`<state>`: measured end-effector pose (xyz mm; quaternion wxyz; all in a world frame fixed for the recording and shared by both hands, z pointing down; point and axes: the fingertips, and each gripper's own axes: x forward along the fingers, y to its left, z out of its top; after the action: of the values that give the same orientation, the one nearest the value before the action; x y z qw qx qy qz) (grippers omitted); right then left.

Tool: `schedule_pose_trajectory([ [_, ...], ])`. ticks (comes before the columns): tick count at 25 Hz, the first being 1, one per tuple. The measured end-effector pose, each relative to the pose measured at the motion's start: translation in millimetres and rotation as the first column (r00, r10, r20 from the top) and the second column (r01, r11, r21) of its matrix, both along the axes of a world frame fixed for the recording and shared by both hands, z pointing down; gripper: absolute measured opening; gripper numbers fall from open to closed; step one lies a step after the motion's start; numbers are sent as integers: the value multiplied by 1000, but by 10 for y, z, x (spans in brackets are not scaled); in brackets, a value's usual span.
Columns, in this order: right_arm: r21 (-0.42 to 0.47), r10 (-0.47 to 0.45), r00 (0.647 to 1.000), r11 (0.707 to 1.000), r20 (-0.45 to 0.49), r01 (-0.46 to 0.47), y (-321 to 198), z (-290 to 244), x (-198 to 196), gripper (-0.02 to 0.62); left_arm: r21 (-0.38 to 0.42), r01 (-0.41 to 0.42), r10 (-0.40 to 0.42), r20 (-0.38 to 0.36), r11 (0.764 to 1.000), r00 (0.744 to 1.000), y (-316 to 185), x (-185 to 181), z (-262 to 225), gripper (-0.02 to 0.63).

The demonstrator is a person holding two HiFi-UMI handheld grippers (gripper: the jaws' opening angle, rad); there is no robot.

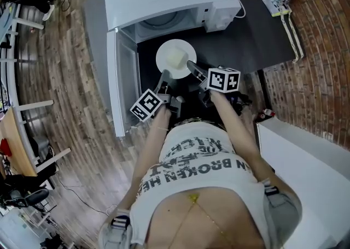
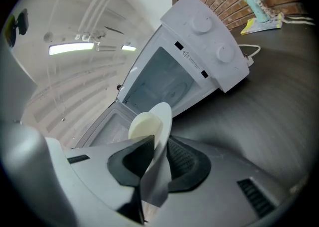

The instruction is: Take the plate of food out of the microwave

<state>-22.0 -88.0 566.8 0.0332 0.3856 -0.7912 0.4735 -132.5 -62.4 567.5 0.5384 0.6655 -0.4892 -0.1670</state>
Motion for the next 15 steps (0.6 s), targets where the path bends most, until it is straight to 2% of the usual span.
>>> schedule_pose_trajectory([
  [15,-2,102,994,995,39,-102,503,-3,54,74,25,-64,64,-4,998,998,396,18,-36,38],
])
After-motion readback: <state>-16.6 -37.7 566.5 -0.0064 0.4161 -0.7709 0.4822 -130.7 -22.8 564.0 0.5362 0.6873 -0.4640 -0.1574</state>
